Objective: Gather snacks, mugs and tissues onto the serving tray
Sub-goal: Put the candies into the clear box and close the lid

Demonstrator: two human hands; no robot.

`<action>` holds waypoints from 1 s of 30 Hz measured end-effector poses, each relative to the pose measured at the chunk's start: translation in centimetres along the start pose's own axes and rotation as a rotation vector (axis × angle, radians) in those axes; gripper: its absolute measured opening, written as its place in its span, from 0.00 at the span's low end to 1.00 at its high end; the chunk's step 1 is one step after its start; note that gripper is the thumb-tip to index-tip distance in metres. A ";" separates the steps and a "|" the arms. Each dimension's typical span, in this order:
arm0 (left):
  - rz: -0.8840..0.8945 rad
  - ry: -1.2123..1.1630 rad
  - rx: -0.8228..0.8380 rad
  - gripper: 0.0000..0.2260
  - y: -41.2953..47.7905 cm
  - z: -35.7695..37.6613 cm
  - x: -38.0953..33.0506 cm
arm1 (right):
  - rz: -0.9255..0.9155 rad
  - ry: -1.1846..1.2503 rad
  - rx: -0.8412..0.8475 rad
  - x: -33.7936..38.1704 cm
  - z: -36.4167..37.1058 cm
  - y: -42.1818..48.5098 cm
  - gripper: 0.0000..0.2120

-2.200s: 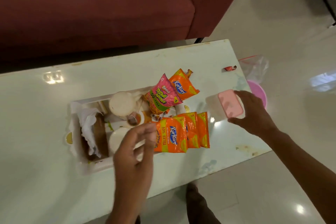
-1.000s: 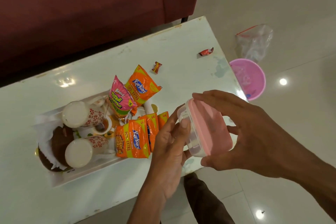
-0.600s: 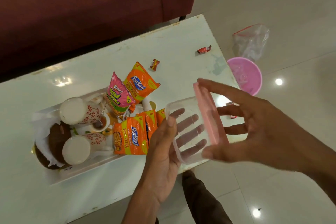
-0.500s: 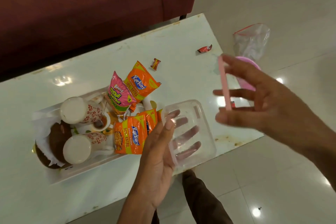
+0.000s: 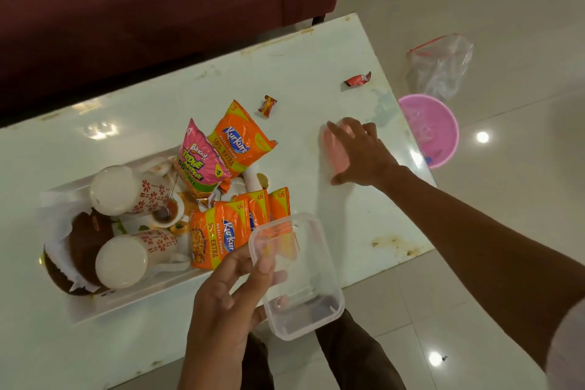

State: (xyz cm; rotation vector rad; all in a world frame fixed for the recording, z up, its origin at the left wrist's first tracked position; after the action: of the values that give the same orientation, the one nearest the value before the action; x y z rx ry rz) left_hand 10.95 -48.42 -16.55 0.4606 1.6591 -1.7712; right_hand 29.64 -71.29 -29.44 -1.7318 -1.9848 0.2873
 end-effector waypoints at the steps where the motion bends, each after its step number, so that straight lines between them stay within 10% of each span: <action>1: 0.000 -0.002 -0.015 0.36 0.1 0.0 0.0 | -0.002 -0.010 -0.004 0.0 0.1 0.1 0.58; 6: 0.034 -0.029 -0.056 0.29 1.1 0.3 -0.2 | 0.046 0.204 -0.112 -2.0 -1.1 -2.3 0.57; 10: 0.047 -0.053 -0.111 0.25 1.5 0.1 -0.5 | 0.429 0.447 -0.549 -9.5 -3.0 -9.7 0.31; 16: 0.089 -0.049 -0.098 0.23 2.2 1.1 -1.1 | 0.506 0.343 -0.323 -11.1 2.5 -12.9 0.25; 22: 0.103 0.053 -0.110 0.14 3.0 1.2 -1.2 | 0.500 0.485 -0.483 -9.4 1.7 -12.9 0.11; 26: 0.113 0.118 -0.140 0.23 3.5 1.0 -1.1 | 0.274 0.817 -0.618 -3.4 -5.6 -14.4 0.11; 30: 0.143 0.186 -0.137 0.23 3.6 1.9 -1.3 | -0.204 0.602 -0.430 7.6 -11.9 -16.6 0.12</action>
State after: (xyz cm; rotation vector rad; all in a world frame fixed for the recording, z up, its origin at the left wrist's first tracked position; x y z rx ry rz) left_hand 14.66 -49.91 -18.15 0.6813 1.8130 -1.5386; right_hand 20.42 -68.61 -9.83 -1.5731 -1.8100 -0.6988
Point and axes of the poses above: each hand's wrist, its own y-axis towards the middle knuckle, its own z-axis out of the palm, x = y × z, the point moved 9 cm from there along y, towards the middle knuckle, and after that the axes turned 1 degree about z, right-handed, at the moved point
